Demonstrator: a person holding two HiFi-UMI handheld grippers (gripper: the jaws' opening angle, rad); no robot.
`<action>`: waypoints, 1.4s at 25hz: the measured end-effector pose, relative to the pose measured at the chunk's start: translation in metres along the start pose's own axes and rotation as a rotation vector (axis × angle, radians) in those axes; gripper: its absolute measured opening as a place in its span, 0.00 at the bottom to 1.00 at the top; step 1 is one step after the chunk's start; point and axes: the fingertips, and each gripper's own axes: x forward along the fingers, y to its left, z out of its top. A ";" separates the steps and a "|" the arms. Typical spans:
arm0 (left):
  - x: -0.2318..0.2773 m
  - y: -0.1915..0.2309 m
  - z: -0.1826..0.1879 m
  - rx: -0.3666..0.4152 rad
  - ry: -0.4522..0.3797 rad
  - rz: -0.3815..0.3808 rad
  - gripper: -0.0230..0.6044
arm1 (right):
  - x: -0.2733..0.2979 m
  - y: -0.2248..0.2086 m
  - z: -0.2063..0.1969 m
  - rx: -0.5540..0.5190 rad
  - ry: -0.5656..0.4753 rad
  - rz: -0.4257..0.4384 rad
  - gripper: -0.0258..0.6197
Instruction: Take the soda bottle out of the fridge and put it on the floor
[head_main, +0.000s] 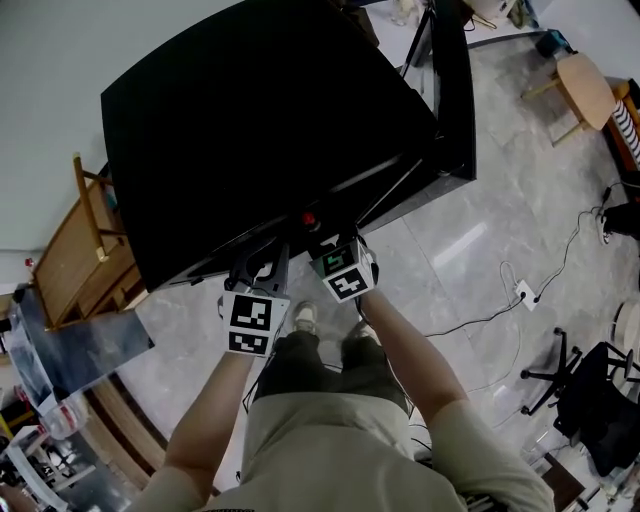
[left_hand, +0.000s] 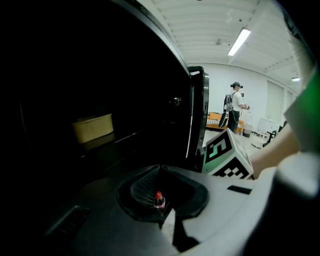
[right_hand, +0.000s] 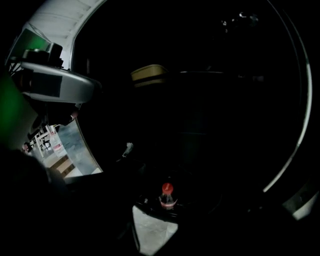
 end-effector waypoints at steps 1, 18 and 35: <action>0.005 0.001 -0.005 -0.002 0.004 0.000 0.05 | 0.007 -0.002 -0.006 -0.002 0.002 -0.002 0.32; 0.047 0.009 -0.062 -0.044 -0.006 0.001 0.05 | 0.093 -0.015 -0.071 0.137 0.016 0.034 0.32; 0.041 0.006 -0.074 -0.033 -0.013 -0.020 0.05 | 0.112 -0.010 -0.096 0.005 0.120 -0.036 0.22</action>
